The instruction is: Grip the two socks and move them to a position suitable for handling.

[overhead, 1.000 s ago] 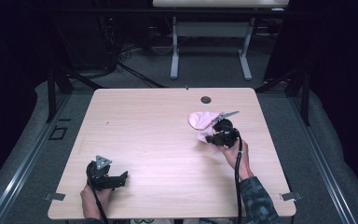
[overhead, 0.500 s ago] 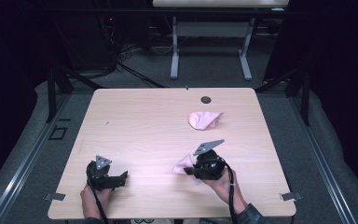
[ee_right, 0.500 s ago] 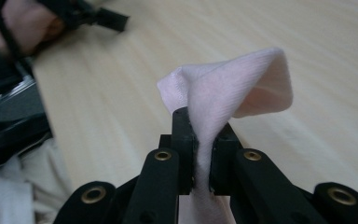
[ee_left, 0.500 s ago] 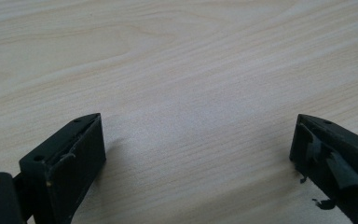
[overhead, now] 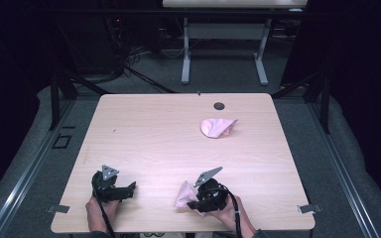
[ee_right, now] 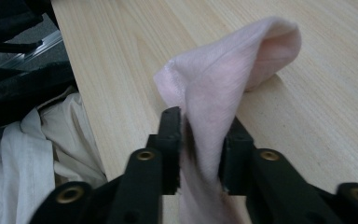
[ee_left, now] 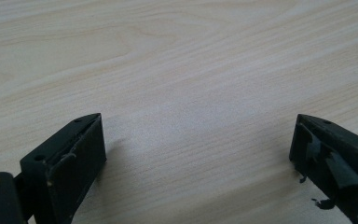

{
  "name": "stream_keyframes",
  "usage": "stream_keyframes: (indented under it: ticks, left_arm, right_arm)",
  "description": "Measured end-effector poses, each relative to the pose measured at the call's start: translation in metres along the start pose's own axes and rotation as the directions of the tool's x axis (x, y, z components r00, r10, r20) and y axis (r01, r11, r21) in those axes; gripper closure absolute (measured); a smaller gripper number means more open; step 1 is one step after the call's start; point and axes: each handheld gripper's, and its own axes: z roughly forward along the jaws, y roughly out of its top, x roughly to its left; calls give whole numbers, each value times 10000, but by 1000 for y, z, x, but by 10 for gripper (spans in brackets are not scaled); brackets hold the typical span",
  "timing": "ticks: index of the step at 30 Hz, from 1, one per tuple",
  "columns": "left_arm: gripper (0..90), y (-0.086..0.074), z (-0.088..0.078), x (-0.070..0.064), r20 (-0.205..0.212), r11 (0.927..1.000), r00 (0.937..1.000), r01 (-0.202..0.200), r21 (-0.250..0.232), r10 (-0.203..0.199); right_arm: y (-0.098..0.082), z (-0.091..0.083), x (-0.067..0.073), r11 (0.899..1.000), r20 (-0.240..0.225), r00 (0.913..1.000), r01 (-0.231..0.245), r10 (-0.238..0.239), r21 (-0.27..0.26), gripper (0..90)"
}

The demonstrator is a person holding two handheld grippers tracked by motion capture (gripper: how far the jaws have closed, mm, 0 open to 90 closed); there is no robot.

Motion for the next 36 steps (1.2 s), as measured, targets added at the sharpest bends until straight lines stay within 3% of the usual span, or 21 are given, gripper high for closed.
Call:
stream_keyframes:
  ticks: [2,5,6,7,13,20,27,32,36]
  left_arm:
    - [35,0,0,0,-3,10000,10000,5,2,-5]
    - [35,0,0,0,5,10000,10000,17,8,-17]
    - [35,0,0,0,16,10000,10000,29,10,-29]
    - [37,0,0,0,6,10000,10000,20,-4,-20]
    - [38,0,0,0,8,10000,10000,14,-13,-14]
    - [38,0,0,0,-19,10000,10000,13,-16,-13]
    - [40,0,0,-1,-33,10000,10000,4,-13,-4]
    - [40,0,0,0,-59,10000,10000,-10,-11,10]
    - [42,0,0,-1,-69,10000,10000,62,-64,-63]
  right_arm:
    - [-2,-2,-2,10000,7,10000,-84,84,-8,473]
    - [-4,-9,-3,9997,180,9997,-144,148,-182,286]
    - [-5,-13,-4,9993,260,9995,-149,158,-340,261]
    - [-7,-20,-7,9971,426,9986,-290,320,-701,180]
    - [-11,-41,-19,9910,952,9928,-610,726,-1192,111]
    - [-7,-60,-45,9870,1864,9760,-881,1125,-1346,54]
    - [-5,-62,-86,9790,2475,9514,-1536,1831,-1340,29]
    - [2,-64,-118,9660,2696,9311,-2121,2456,-1477,15]
    - [8,-62,-142,9511,2923,9084,-2584,2988,-1694,2]
